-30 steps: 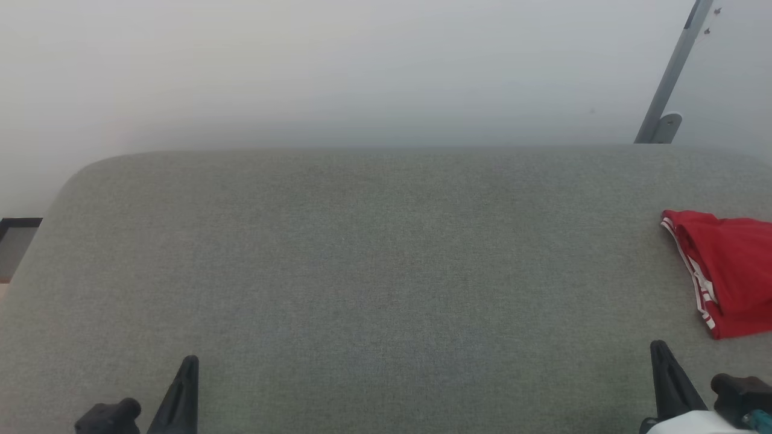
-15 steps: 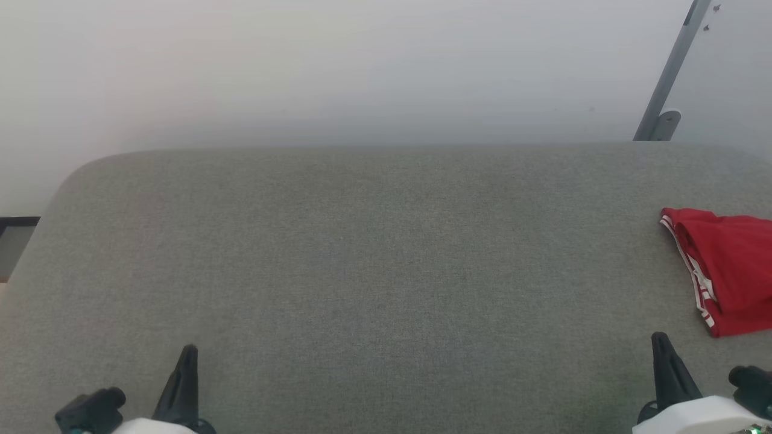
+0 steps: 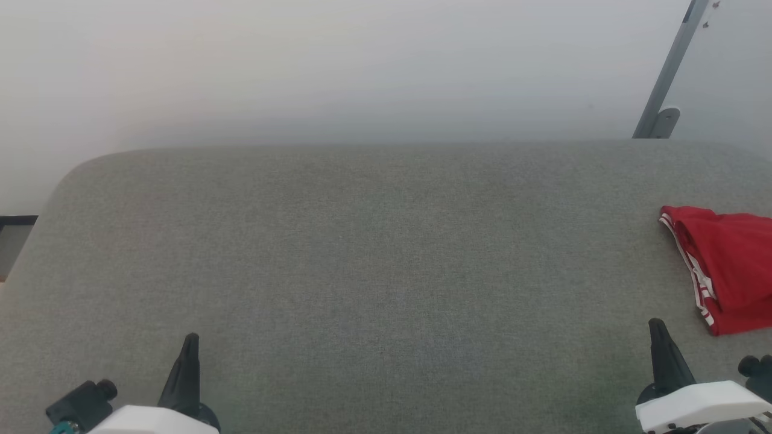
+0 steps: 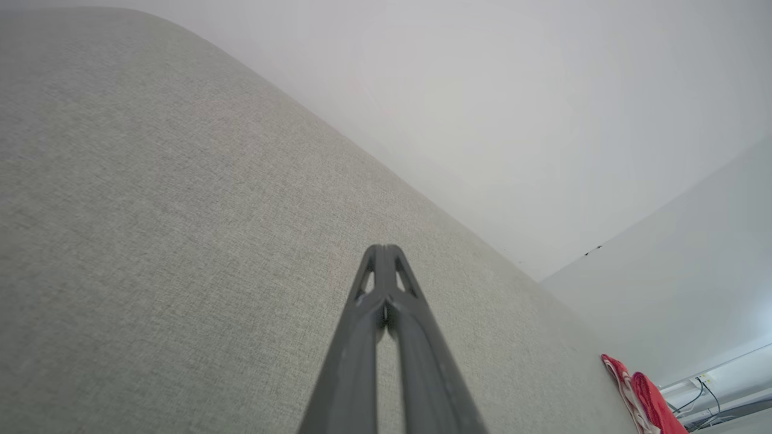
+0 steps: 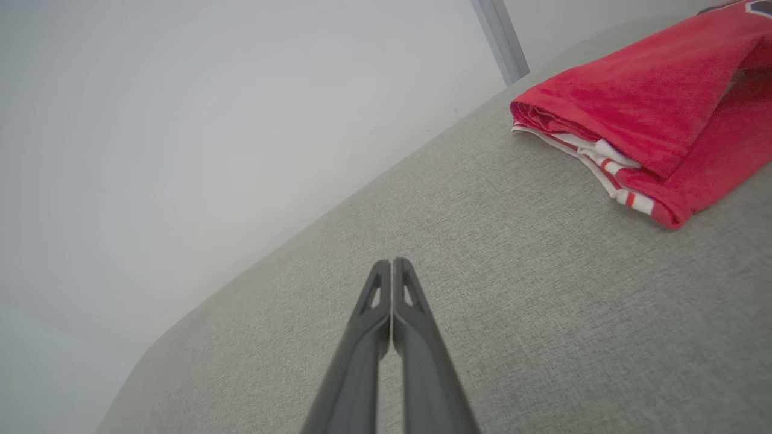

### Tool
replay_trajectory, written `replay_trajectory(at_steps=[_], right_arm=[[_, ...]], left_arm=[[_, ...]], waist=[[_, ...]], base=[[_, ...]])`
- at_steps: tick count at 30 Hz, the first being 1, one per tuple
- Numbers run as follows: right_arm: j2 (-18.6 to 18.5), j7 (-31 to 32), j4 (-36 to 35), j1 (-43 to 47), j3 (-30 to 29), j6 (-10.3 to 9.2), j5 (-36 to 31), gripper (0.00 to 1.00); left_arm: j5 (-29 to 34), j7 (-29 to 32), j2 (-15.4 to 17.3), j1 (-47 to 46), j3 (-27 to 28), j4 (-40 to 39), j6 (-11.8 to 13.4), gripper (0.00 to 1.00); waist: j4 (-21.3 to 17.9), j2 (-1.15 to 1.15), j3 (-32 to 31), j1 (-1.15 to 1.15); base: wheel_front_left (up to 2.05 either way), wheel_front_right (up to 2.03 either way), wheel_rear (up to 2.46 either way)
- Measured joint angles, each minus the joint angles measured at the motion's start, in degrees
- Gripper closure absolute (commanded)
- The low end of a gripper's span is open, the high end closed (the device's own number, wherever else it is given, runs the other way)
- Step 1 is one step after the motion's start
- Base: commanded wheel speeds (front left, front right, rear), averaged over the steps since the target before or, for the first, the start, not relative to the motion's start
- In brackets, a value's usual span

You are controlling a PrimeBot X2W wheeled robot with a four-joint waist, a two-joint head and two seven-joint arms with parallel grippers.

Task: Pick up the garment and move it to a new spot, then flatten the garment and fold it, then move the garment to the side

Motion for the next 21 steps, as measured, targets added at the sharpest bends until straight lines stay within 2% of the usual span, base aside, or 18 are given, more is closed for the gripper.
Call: replay_trajectory(at_steps=[21], right_arm=[[0.68, 4.02, -0.30, -2.00, 0.19, -0.01, 15.52, 1.00]], left_arm=[[-14.00, 4.00, -1.27, -2.86, 0.75, 0.23, 0.00, 1.00]], waist=[[-0.27, 0.00, 0.42, 0.00]], base=[[0.00, 0.00, 0.00]])
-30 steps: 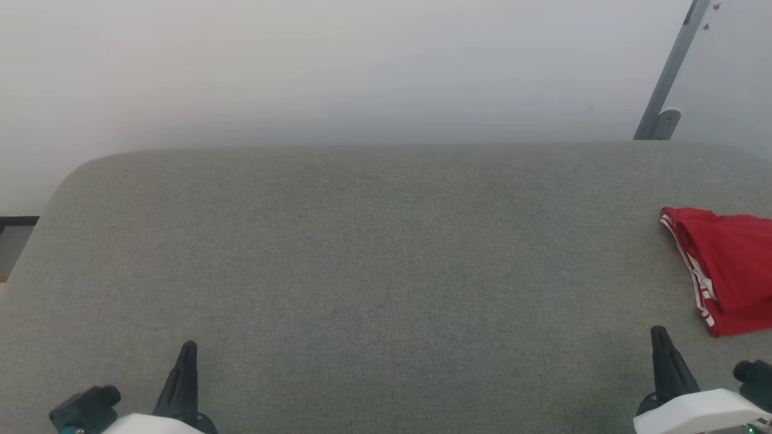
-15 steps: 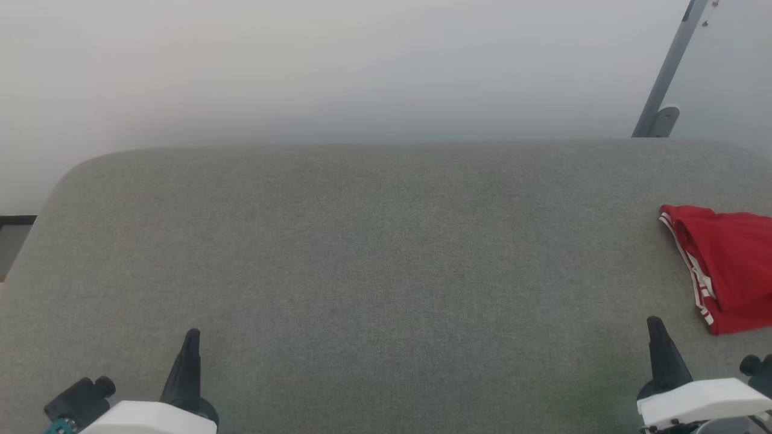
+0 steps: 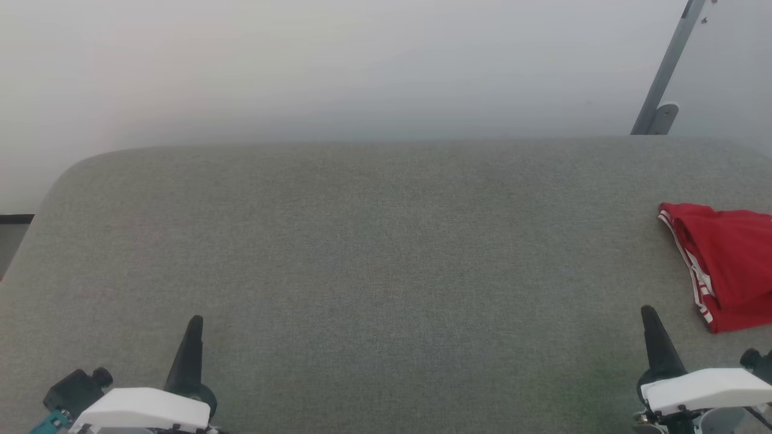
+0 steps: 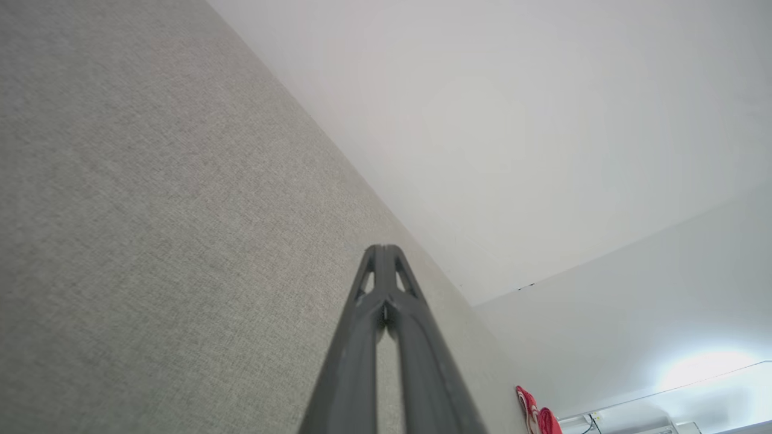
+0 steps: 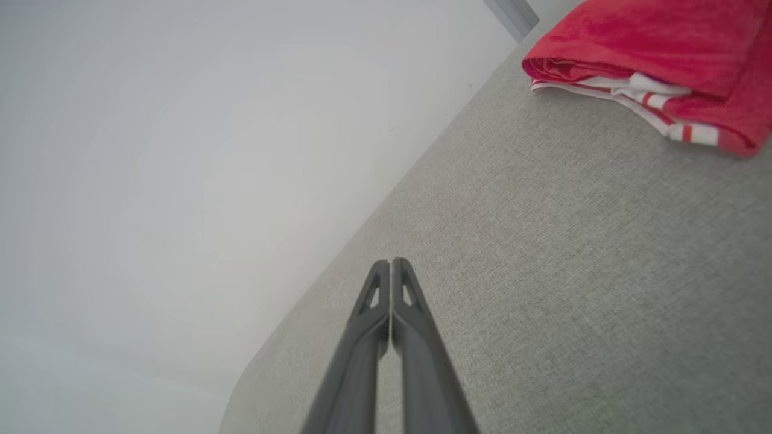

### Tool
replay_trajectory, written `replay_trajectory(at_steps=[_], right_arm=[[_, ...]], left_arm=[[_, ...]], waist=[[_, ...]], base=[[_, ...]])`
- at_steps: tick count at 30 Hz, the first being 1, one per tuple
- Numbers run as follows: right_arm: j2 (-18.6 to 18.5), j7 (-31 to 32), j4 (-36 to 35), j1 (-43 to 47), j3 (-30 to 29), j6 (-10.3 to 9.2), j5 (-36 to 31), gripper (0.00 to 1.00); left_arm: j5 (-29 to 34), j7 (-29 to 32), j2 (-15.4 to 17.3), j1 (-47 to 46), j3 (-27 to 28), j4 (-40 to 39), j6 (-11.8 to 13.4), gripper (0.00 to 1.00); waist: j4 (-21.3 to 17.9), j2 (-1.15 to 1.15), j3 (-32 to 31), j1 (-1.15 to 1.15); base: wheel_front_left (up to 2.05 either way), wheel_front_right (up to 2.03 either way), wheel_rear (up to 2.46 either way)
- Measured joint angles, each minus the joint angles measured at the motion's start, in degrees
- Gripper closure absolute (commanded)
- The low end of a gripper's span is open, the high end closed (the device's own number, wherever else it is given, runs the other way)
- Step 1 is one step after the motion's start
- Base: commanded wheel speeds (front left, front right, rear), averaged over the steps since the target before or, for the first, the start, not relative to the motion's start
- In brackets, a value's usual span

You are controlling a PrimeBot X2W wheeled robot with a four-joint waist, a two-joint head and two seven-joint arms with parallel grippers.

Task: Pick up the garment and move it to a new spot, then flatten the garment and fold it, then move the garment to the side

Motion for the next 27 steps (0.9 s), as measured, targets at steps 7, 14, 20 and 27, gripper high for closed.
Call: replay_trajectory(at_steps=[7, 14, 20, 27], right_arm=[[0.23, 1.07, -0.09, -0.45, 0.07, 0.00, 4.50, 1.00], [0.40, 2.09, -0.20, -1.14, 0.13, -0.01, 8.80, 1.00], [0.53, 3.00, -0.25, -1.59, 0.16, -0.01, 12.15, 1.00], [0.67, 3.97, -0.33, -2.18, 0.22, -0.04, 15.97, 1.00]], left_arm=[[-3.96, 1.10, -0.55, -0.47, 0.22, 0.05, 0.00, 1.00], [-7.71, 2.25, -0.92, -1.40, 0.43, 0.10, 0.00, 1.00], [-10.87, 3.04, -1.16, -1.83, 0.60, 0.19, 0.00, 1.00], [-14.27, 4.05, -1.46, -2.53, 0.83, 0.29, 0.00, 1.00]], waist=[[-0.09, 0.00, 0.14, 0.00], [-0.18, 0.00, 0.28, 0.00], [-0.26, 0.00, 0.40, 0.00], [-0.35, 0.00, 0.53, 0.00]], base=[[0.00, 0.00, 0.00], [0.00, 0.00, 0.00], [0.00, 0.00, 0.00], [0.00, 0.00, 0.00]])
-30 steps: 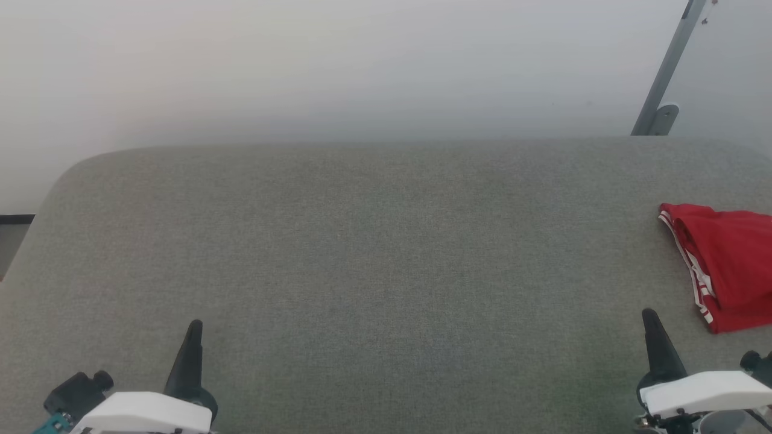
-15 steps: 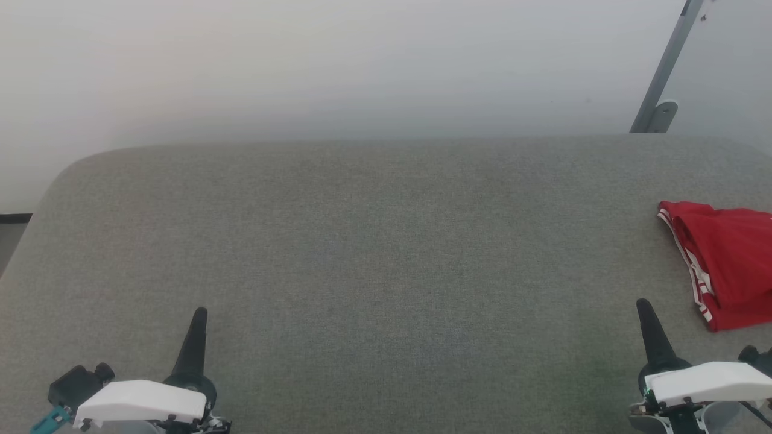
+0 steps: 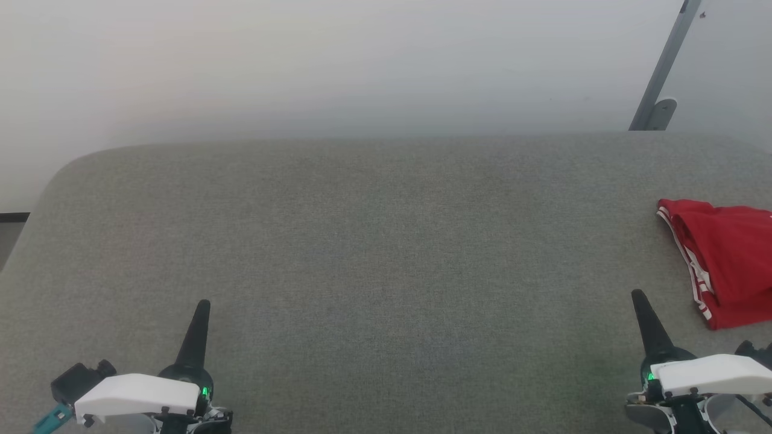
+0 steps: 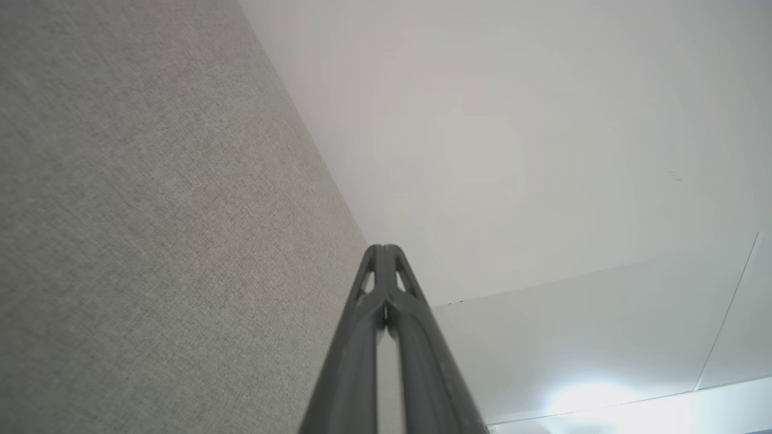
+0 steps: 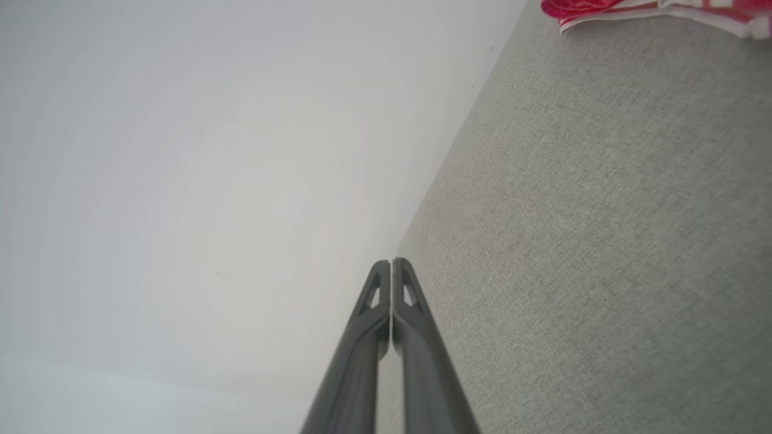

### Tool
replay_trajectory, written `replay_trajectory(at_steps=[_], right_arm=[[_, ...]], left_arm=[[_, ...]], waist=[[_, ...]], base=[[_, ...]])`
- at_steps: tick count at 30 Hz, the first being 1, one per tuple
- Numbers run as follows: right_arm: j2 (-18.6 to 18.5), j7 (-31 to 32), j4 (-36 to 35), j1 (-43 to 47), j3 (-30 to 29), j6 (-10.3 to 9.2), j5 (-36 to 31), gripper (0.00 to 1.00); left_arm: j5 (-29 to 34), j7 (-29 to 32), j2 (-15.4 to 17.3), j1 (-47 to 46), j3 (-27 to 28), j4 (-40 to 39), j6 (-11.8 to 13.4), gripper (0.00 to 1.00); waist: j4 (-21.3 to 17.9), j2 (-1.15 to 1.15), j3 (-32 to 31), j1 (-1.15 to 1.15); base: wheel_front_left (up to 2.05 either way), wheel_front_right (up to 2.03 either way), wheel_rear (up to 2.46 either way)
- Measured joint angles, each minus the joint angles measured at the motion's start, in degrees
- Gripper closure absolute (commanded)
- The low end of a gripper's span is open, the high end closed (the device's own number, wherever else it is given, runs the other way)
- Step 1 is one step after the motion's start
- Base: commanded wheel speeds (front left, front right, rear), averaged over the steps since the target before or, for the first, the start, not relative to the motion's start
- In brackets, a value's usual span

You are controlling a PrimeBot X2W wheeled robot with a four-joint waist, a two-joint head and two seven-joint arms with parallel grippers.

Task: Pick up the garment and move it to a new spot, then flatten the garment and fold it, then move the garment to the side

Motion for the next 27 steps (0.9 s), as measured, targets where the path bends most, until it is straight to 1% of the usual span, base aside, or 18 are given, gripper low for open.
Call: replay_trajectory(at_steps=[27], right_arm=[[0.44, 3.16, -0.34, -1.74, 0.25, 0.00, 12.60, 1.00]], left_arm=[[-11.24, 3.11, -1.27, -2.25, 0.58, 0.20, 0.00, 1.00]], waist=[[-0.35, 0.00, 0.54, 0.00]], base=[[0.00, 0.00, 0.00]])
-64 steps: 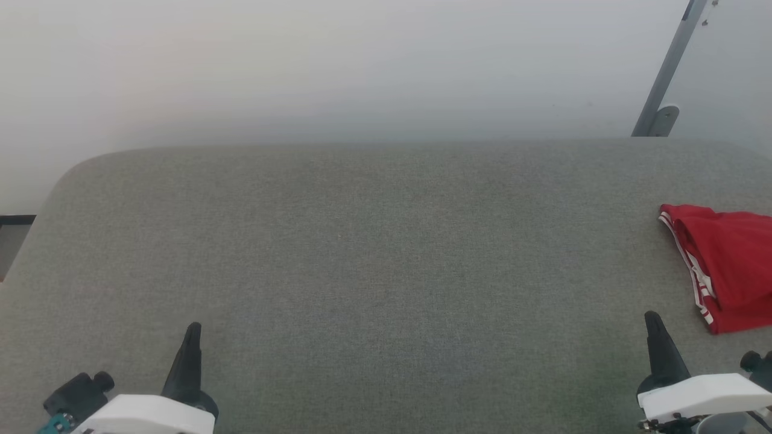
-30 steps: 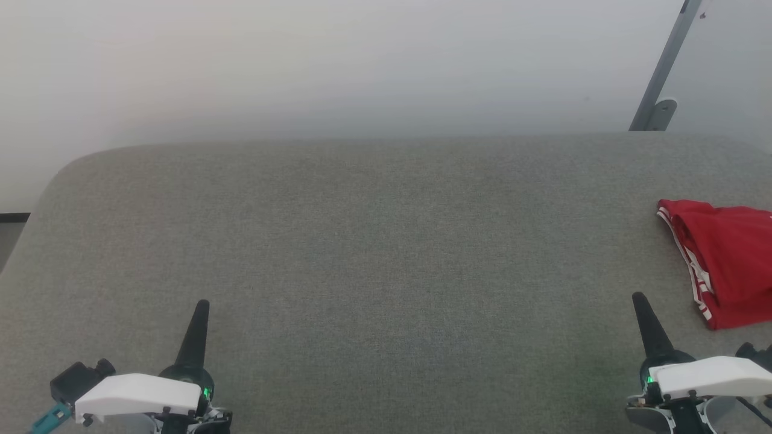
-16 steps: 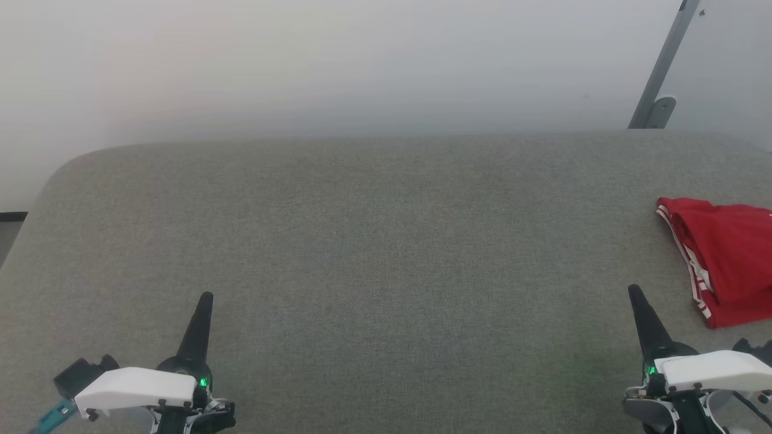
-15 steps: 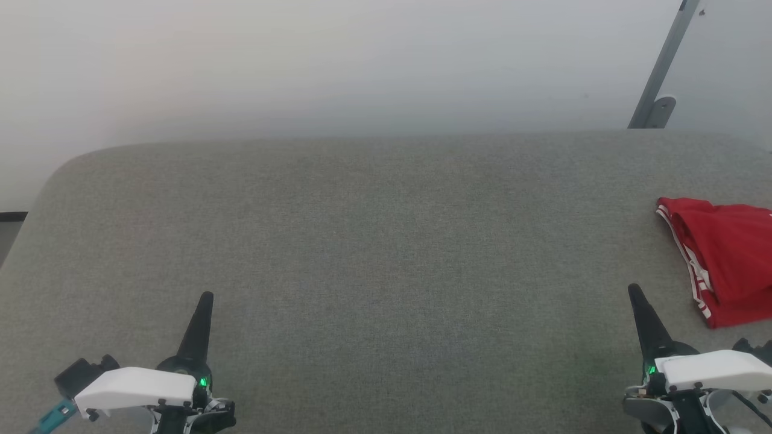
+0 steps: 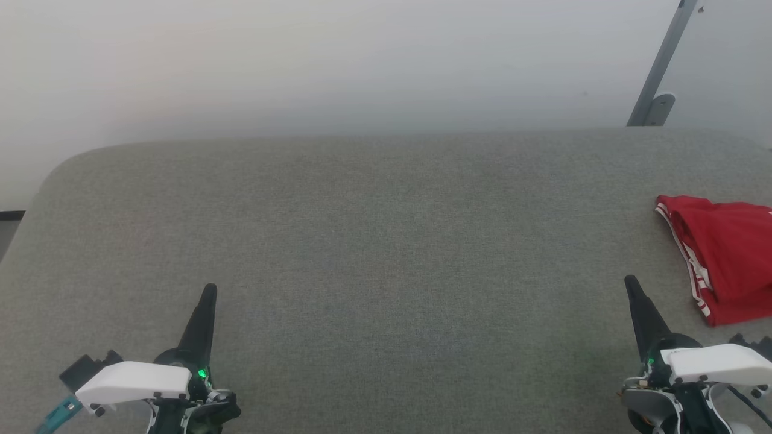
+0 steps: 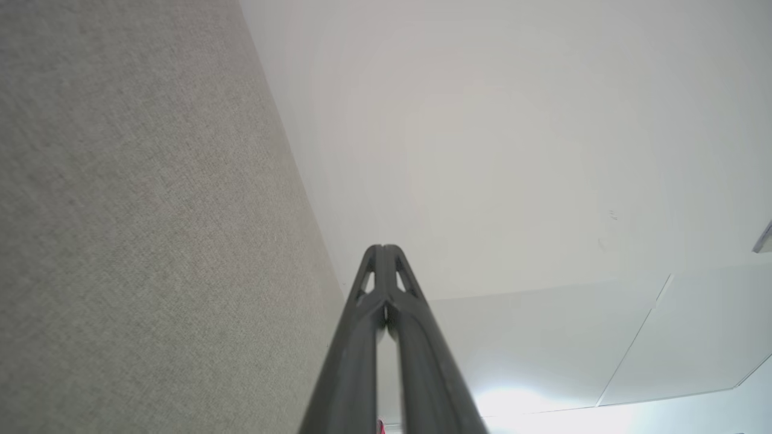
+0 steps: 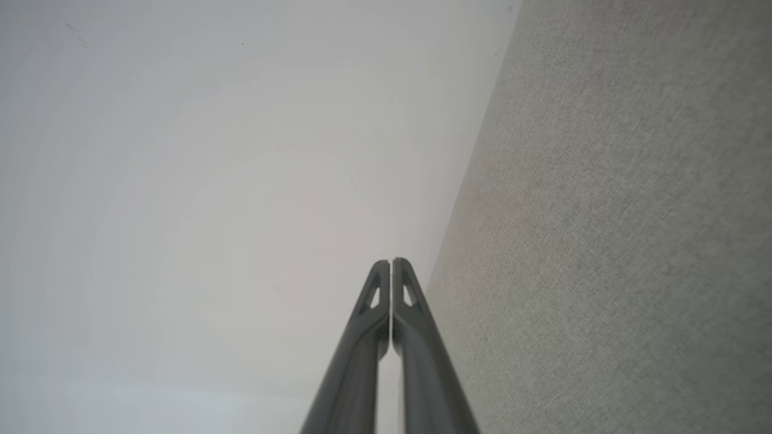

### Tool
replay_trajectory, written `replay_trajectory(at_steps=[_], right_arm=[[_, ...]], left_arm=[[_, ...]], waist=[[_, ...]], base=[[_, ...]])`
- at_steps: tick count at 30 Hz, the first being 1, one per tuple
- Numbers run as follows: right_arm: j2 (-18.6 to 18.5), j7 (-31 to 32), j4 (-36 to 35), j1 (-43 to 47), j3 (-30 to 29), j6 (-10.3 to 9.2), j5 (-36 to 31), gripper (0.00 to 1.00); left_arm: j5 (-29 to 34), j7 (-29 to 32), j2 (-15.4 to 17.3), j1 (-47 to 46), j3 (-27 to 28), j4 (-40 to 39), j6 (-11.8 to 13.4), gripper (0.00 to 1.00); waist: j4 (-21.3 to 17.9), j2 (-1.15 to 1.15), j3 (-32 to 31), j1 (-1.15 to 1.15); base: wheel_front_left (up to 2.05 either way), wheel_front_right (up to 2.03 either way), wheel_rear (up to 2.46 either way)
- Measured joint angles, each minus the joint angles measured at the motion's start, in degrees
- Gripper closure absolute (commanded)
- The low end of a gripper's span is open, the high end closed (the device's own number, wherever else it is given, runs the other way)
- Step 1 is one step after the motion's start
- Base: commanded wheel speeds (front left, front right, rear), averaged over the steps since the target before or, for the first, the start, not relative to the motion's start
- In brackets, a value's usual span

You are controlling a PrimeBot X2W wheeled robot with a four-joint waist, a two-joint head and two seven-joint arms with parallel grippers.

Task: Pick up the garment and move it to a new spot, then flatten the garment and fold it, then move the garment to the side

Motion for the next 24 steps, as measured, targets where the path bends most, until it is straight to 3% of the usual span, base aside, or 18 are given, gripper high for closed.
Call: replay_trajectory(at_steps=[24], right_arm=[[0.32, 1.88, -0.25, -1.12, 0.11, 0.00, 7.44, 1.00]], left_arm=[[-6.72, 1.99, -0.57, -1.19, 0.38, 0.12, 0.00, 1.00]], waist=[[-0.24, 0.00, 0.37, 0.00]], base=[[0.00, 0.00, 0.00]])
